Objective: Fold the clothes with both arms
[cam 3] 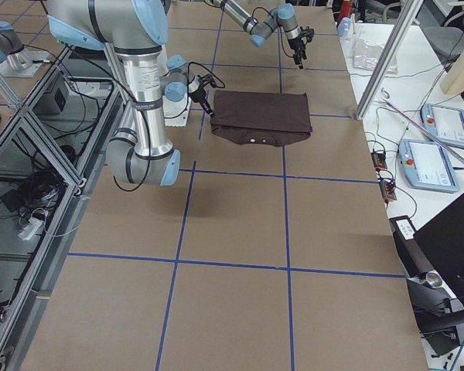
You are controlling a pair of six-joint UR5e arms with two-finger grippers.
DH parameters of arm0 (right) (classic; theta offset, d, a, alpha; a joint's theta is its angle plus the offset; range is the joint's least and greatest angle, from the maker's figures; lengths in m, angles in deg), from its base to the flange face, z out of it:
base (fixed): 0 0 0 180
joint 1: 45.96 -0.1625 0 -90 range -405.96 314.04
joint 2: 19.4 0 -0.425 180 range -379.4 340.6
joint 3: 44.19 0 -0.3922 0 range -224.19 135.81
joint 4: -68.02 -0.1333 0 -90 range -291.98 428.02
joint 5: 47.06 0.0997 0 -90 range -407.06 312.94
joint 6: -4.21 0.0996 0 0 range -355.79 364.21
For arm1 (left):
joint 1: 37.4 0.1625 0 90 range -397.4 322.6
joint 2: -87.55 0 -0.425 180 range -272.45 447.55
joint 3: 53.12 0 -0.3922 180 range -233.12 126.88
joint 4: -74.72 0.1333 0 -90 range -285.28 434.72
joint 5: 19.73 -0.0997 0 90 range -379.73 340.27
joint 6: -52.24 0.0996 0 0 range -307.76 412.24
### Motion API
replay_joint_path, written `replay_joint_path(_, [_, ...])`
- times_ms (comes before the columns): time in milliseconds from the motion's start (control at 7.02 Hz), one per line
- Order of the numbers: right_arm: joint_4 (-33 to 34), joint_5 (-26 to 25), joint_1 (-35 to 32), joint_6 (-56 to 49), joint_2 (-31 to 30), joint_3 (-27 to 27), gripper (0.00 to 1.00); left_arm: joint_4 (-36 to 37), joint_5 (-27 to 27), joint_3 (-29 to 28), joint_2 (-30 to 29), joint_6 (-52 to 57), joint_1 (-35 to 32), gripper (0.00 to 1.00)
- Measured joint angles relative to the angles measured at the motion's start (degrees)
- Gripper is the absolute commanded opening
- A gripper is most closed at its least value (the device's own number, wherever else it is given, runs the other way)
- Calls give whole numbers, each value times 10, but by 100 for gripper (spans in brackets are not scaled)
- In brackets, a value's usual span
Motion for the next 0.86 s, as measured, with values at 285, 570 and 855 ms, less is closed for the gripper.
replay_joint_path(285, [-1, 0, 0, 5, 1, 7, 0, 0, 0, 0, 0, 0, 0, 100])
replay_joint_path(570, [-1, 0, -7, 10, 0, -8, 0, 0, 0, 1, 0, -4, 2, 100])
replay_joint_path(855, [0, 0, -12, 64, -31, -35, 0, 0, 0, 1, 0, -13, 5, 100])
